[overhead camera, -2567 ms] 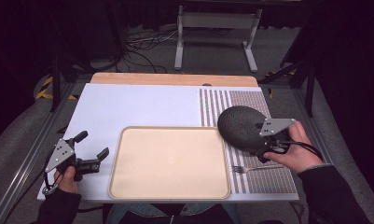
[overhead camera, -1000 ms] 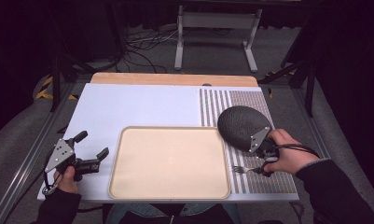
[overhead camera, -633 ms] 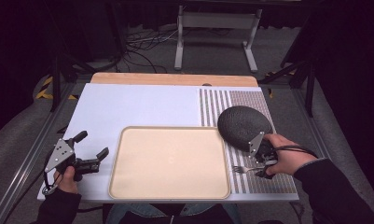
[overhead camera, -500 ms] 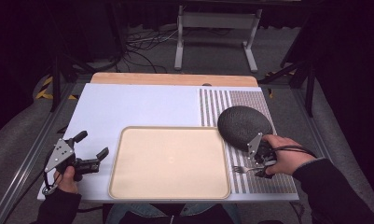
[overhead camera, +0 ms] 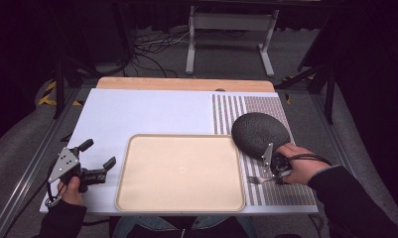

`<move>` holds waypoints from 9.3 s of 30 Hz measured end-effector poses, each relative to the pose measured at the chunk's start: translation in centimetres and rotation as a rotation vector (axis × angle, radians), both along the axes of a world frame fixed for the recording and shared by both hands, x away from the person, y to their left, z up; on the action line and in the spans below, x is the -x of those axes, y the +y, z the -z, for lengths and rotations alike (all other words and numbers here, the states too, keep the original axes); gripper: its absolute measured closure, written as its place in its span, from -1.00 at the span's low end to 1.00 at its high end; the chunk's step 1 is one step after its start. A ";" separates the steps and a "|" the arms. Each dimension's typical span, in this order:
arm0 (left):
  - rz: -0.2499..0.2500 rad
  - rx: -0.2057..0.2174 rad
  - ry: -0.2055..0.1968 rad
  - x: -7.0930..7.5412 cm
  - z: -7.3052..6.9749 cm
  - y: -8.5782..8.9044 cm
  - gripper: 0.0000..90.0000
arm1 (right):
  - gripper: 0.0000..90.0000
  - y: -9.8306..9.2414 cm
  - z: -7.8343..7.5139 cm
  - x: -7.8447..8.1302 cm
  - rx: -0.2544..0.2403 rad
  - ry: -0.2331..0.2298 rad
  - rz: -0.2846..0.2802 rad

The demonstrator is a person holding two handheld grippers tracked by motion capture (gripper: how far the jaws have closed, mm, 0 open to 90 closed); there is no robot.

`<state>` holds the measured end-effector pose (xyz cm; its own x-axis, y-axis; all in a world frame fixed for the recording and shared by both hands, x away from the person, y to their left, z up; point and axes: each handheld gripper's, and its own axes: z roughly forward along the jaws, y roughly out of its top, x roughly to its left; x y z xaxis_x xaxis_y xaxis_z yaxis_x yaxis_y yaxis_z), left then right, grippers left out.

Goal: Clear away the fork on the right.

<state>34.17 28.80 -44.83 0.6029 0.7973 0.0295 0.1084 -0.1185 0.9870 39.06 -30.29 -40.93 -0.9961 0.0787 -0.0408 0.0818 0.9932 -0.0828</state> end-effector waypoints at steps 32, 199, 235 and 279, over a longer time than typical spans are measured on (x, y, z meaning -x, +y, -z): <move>-0.003 0.004 0.002 0.0 0.0 0.1 -0.98 | 0.88 -0.3 -0.4 -0.2 0.002 0.001 -0.082; -0.009 0.022 0.004 -0.1 0.0 0.6 -0.98 | 0.87 13.7 -0.7 -2.9 -0.327 0.210 1.032; -0.009 0.025 0.002 -0.1 0.0 0.6 -0.98 | -0.35 14.3 -0.6 -2.5 -0.507 0.100 0.887; -0.006 0.029 0.004 -0.1 0.0 0.6 -0.98 | 1.00 17.3 1.5 -4.9 -0.702 -0.196 0.142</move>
<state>34.27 29.43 -44.85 0.5984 0.8012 0.0038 0.1128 -0.0890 0.9896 43.95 -13.00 -42.46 -0.9540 0.2792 -0.1095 0.1614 0.7856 0.5973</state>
